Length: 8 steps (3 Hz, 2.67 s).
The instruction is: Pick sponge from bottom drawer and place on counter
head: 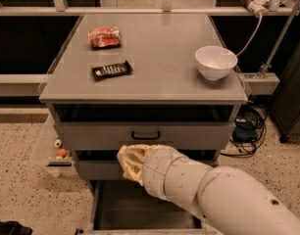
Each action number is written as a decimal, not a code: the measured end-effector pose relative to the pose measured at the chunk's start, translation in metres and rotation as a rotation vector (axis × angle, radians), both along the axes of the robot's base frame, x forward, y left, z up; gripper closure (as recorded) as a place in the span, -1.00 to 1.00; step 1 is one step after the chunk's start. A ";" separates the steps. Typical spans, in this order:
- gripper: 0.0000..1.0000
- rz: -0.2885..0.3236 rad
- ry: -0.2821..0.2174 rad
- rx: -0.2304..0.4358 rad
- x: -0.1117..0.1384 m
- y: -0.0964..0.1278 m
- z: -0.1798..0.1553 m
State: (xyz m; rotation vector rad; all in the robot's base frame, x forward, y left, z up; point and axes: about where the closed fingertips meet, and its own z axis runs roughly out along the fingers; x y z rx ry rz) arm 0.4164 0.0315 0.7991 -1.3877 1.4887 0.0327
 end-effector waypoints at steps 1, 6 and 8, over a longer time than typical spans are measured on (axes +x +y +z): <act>1.00 0.000 0.000 -0.001 0.000 0.000 0.000; 1.00 0.006 -0.322 -0.185 0.118 -0.019 0.246; 1.00 -0.052 -0.325 -0.183 0.138 -0.049 0.249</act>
Offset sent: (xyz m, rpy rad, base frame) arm 0.0327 -0.0038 0.1062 -0.1163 -0.1653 0.0695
